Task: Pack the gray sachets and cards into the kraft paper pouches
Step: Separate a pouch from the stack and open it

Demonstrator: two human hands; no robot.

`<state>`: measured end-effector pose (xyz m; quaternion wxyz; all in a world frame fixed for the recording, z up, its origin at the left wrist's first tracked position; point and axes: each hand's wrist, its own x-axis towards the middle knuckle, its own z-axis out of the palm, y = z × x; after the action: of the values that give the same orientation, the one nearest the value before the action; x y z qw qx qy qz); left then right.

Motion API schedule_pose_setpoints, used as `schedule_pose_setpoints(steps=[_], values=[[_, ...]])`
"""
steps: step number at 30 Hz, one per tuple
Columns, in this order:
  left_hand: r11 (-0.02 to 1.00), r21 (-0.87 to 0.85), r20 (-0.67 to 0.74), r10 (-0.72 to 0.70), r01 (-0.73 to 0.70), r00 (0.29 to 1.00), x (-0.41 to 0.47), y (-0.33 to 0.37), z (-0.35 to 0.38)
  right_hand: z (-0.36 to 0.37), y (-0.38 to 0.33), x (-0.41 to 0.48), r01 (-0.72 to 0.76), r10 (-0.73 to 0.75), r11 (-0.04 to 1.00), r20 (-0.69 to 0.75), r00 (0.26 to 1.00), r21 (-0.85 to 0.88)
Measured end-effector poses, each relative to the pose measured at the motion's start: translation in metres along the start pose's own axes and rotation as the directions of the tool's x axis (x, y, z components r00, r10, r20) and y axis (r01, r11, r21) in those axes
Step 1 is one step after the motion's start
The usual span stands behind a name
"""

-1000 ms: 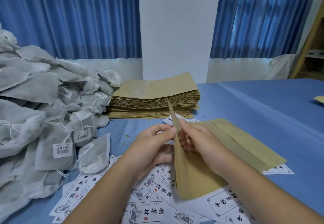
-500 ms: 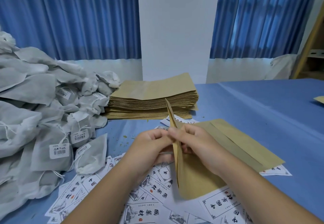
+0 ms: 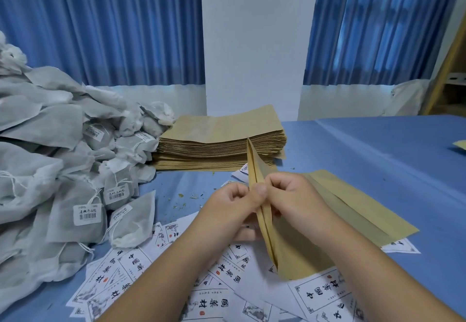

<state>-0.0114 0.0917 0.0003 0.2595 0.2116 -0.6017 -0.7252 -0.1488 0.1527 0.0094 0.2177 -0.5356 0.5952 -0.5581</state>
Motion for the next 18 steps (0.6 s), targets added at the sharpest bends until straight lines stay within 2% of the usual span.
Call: schedule_pose_setpoints(steps=[4, 9, 18], values=[[1.0, 0.007, -0.005, 0.015, -0.015, 1.0, 0.0, -0.002, 0.0, -0.003, -0.004, -0.001, 0.008, -0.008, 1.0, 0.011, 1.0, -0.003], [0.995, 0.096, -0.019, 0.01, -0.008, 1.0, 0.0, -0.002, -0.005, -0.006, -0.005, -0.002, 0.054, -0.051, 0.995, 0.04, 0.998, -0.089], [0.995, -0.097, 0.005, 0.038, -0.037, 0.999, 0.0, 0.001, 0.001, -0.012, -0.015, -0.003, 0.098, -0.094, 0.987, 0.033, 0.995, -0.126]])
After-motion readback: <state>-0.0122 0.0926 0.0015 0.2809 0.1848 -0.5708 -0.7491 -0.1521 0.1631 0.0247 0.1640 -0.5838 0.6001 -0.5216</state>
